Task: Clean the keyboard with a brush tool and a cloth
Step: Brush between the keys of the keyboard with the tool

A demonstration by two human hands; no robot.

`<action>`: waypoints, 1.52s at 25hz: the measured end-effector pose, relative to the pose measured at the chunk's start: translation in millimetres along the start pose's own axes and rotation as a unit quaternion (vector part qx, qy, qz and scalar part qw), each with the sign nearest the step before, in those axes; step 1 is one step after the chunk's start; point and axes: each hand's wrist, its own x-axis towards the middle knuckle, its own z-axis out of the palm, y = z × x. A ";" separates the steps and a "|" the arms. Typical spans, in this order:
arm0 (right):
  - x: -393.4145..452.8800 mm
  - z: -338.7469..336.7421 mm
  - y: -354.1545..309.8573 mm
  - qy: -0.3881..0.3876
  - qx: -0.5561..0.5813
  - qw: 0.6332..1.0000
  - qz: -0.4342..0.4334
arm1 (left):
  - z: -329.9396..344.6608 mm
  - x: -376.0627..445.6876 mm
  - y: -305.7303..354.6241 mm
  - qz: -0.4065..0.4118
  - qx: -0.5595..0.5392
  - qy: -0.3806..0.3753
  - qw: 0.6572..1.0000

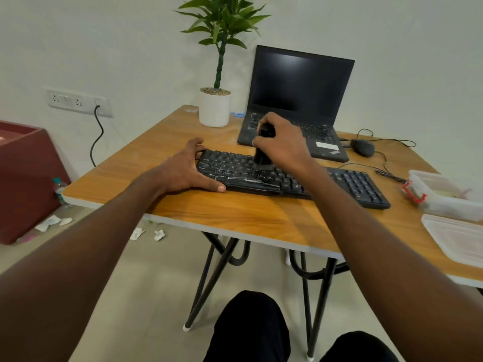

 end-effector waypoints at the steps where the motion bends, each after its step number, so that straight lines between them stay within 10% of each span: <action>1: -0.7 -0.3 4.3 -0.003 0.029 1.000 0.003 | -0.4 -0.3 0.5 -0.003 -0.003 0.000 1.000; 9: -1.7 -28.9 34.0 0.031 -0.204 0.976 0.065 | 1.3 2.8 -2.1 0.003 0.004 -0.007 1.000; 15: -6.6 -25.9 33.6 0.002 0.134 0.987 0.088 | 1.0 4.9 -2.3 0.007 -0.006 -0.007 1.000; 20: -14.6 -47.7 66.4 0.104 -0.166 0.979 0.049 | 1.3 4.3 -1.6 0.014 -0.004 -0.002 1.000; 26: -13.6 -56.1 61.9 0.010 0.203 0.967 0.155 | 2.1 5.1 -3.1 0.011 -0.004 -0.002 1.000; 32: -15.0 -51.8 59.1 0.077 -0.174 0.980 0.055 | 1.7 6.2 -3.5 0.004 0.005 -0.004 1.000; 38: -22.0 -51.0 58.1 0.054 0.143 0.981 0.118 | 1.6 5.8 -4.6 0.016 0.013 0.000 1.000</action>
